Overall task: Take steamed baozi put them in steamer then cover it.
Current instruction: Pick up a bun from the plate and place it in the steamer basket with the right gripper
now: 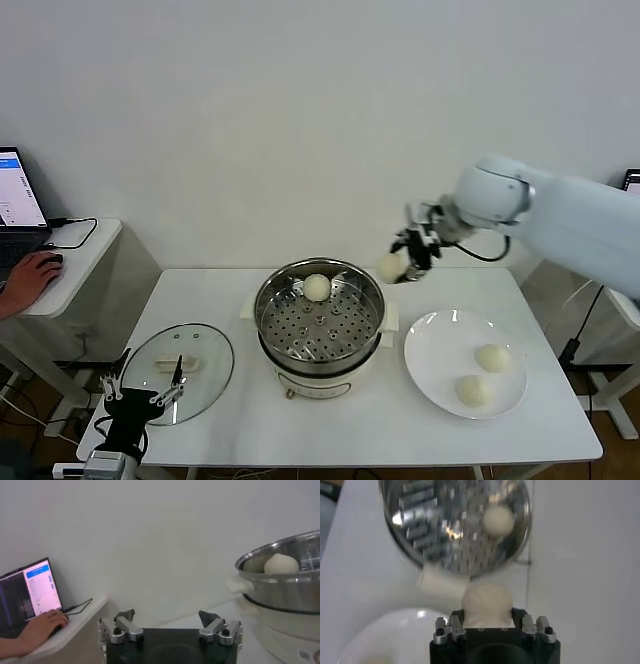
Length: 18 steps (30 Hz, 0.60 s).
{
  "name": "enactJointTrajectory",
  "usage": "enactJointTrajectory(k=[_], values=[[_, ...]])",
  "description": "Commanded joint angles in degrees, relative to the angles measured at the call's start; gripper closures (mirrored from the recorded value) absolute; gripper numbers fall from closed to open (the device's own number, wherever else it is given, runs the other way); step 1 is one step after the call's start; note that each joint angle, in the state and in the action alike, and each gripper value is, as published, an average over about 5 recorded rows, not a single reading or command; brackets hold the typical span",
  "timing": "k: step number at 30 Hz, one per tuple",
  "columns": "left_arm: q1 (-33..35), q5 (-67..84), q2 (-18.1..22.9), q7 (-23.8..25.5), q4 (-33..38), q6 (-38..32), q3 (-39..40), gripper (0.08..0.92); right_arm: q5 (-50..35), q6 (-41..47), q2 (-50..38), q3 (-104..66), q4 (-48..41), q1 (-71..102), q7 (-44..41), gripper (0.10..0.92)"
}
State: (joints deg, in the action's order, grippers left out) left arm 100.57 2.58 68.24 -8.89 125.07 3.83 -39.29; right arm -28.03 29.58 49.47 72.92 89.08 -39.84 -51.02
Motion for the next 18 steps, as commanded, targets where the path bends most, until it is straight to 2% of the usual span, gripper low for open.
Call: enactJointTrajectory(k=[1, 8, 18], values=[[-0.51, -0.07, 0.67, 0.03, 0.46, -0.01, -0.28, 0.177, -10.33, 6.58, 19.64, 3.75, -7.05, 0.42, 5.15, 0.431], [-0.16, 0.07, 1.35, -0.06, 0.51, -0.19, -1.32, 0.177, -9.28, 8.06, 26.36, 3.98, -14.87, 6.99, 6.39, 0.431], [-0.63, -0.04, 1.94, -0.12, 0.21, -0.29, -0.97, 0.177, -8.6, 9.59, 31.72, 2.85, -21.19, 12.58, 8.23, 0.431]])
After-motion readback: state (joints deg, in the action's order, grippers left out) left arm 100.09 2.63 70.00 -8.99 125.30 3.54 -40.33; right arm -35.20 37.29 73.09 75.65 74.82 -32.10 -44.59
